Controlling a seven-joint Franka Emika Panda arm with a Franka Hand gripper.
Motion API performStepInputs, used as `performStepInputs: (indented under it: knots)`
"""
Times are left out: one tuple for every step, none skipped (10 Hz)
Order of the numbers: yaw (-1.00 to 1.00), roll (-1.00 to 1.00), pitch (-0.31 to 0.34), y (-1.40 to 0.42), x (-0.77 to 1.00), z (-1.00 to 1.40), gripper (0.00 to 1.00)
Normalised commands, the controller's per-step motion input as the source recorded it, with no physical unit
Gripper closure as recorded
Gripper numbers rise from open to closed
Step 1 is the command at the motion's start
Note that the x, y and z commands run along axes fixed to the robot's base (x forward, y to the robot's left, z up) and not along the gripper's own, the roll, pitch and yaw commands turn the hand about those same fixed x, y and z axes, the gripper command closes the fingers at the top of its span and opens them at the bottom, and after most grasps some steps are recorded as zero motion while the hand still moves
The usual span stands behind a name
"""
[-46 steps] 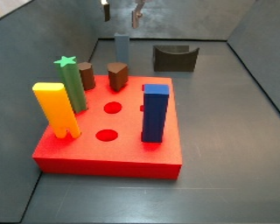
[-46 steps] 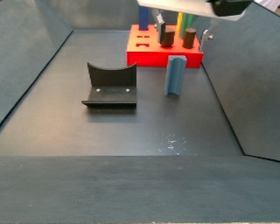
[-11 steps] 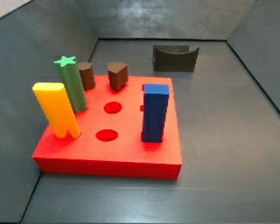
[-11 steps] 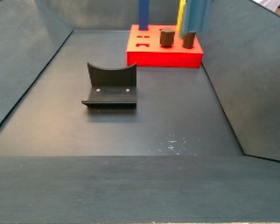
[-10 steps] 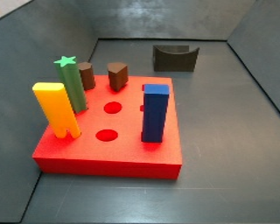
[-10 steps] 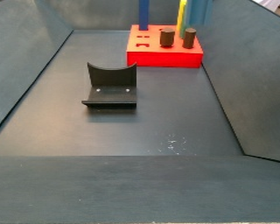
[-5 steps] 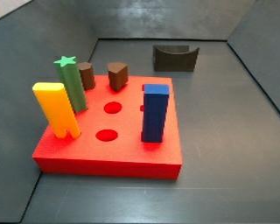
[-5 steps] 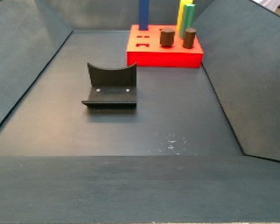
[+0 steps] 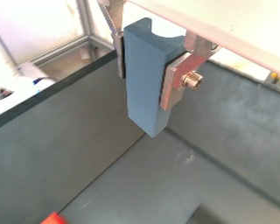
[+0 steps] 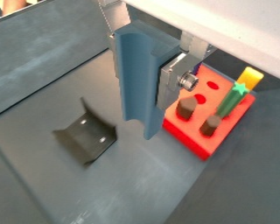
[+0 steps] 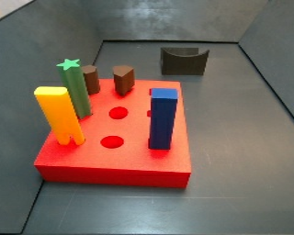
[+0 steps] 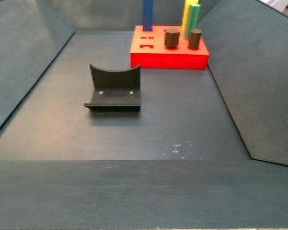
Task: Pick up the arch object. Move up. Rotate the arch object. Move to above the board. Insert the arch object.
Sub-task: Move to above the board.
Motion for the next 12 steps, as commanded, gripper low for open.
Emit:
performStepInputs:
  knots:
    - [0.05, -0.01, 0.044, -1.0, 0.24, -0.13, 1.0]
    - [0.03, -0.04, 0.027, -1.0, 0.25, -0.12, 1.0]
    - [0.02, 0.0, 0.019, -1.0, 0.26, -0.13, 1.0]
    - [0.02, 0.01, 0.019, -1.0, 0.26, -0.12, 1.0]
    - [0.01, -0.02, 0.024, -1.0, 0.27, -0.12, 1.0]
    - [0.01, -0.01, 0.02, -1.0, 0.28, -0.12, 1.0]
    - [0.01, 0.01, 0.015, -1.0, 0.29, -0.12, 1.0]
    - [0.01, 0.0, 0.018, -1.0, 0.3, -0.12, 1.0]
    - [0.01, 0.0, 0.024, -1.0, 0.32, -0.12, 1.0]
    - [0.02, 0.01, 0.026, -1.0, 0.33, -0.12, 1.0]
    - [0.01, 0.02, 0.028, -0.75, 0.29, -0.09, 1.0]
    - [0.01, 0.03, 0.025, -0.5, 0.22, -0.06, 1.0]
